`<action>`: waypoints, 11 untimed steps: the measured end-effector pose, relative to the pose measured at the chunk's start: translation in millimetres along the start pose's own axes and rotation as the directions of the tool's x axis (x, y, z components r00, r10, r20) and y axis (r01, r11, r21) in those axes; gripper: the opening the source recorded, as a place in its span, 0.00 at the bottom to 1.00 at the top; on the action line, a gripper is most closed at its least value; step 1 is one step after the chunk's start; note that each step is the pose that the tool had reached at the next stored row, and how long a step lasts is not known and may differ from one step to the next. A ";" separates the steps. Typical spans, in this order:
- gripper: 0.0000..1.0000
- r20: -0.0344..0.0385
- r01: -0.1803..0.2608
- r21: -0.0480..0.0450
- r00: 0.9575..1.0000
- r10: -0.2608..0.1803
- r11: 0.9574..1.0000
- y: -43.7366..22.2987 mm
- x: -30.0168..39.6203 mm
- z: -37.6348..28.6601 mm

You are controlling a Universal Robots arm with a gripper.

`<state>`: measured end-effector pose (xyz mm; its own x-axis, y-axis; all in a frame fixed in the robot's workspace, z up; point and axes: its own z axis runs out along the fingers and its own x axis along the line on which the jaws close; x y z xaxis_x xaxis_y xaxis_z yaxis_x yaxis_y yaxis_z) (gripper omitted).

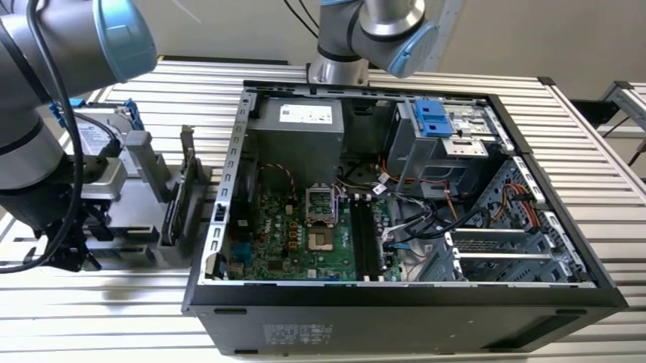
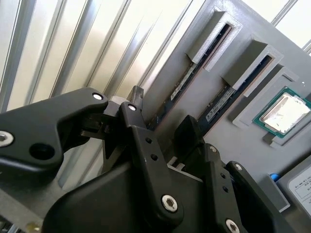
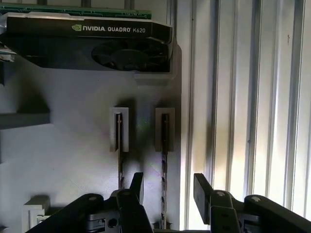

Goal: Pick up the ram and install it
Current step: 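Pick up the ram and move it above insertion slot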

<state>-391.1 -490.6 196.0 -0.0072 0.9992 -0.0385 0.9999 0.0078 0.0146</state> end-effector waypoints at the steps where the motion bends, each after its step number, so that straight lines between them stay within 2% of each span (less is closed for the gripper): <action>1: 1.00 0.000 0.000 0.000 1.000 0.000 1.000 0.0 0.0 0.0; 11: 1.00 0.000 0.000 0.000 1.000 0.000 1.000 0.0 0.5 1.8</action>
<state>-391.0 -490.2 194.2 -0.0072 0.9992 -0.0386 0.9999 0.0077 0.0145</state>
